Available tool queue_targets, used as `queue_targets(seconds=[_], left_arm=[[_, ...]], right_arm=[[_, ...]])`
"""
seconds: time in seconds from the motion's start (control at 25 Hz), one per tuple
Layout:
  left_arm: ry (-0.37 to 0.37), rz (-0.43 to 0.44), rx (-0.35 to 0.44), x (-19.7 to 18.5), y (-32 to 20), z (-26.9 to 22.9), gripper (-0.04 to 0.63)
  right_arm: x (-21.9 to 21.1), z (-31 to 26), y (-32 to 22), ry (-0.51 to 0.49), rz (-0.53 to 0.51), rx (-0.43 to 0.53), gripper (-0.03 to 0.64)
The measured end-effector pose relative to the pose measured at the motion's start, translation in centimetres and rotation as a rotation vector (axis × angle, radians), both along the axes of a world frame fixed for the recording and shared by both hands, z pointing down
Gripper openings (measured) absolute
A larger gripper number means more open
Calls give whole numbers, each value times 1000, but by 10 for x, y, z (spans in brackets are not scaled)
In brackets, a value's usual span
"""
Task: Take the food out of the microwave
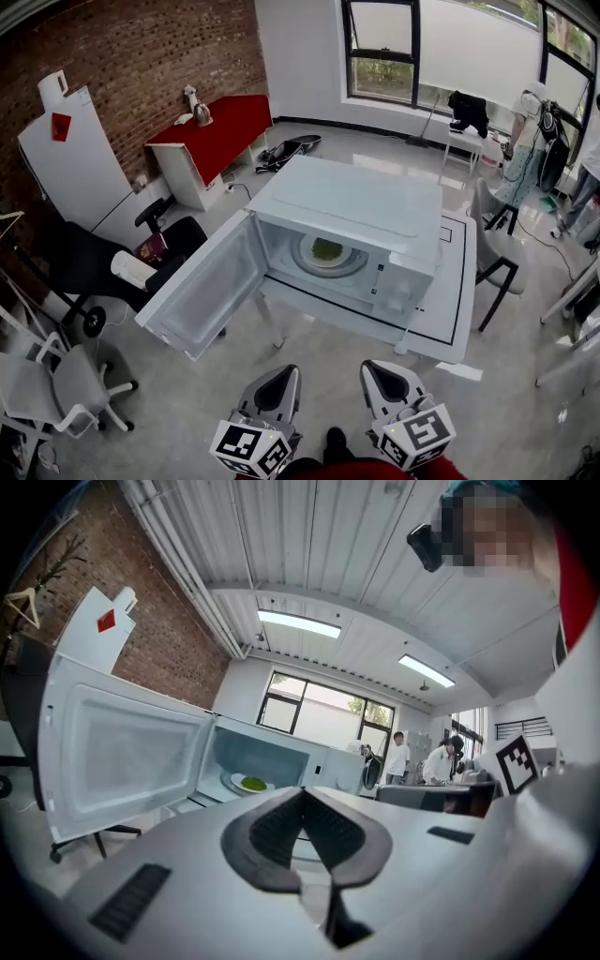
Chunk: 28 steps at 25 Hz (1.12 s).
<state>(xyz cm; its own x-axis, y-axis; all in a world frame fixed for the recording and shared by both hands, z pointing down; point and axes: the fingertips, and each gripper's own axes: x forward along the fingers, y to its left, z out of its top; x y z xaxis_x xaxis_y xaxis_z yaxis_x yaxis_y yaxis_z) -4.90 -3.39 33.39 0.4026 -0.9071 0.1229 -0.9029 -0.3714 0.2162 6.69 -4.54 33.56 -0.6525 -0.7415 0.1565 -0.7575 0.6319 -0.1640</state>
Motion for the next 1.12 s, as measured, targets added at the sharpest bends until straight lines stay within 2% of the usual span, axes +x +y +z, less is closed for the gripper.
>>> queue_targets(seconds=[0.28, 0.64, 0.92, 1.12], left_arm=[[-36, 54, -31, -6, -48, 14, 11], [-6, 146, -61, -23, -107, 11, 11], [-22, 233, -106, -26, -150, 31, 11], [-14, 244, -151, -23, -185, 45, 12]], right_arm=[[-16, 13, -35, 0, 31, -35, 14], [-32, 6, -72, 4, 130, -46, 14], [-42, 16, -85, 28, 207, -58, 14], [-45, 24, -98, 67, 211, -51, 14]])
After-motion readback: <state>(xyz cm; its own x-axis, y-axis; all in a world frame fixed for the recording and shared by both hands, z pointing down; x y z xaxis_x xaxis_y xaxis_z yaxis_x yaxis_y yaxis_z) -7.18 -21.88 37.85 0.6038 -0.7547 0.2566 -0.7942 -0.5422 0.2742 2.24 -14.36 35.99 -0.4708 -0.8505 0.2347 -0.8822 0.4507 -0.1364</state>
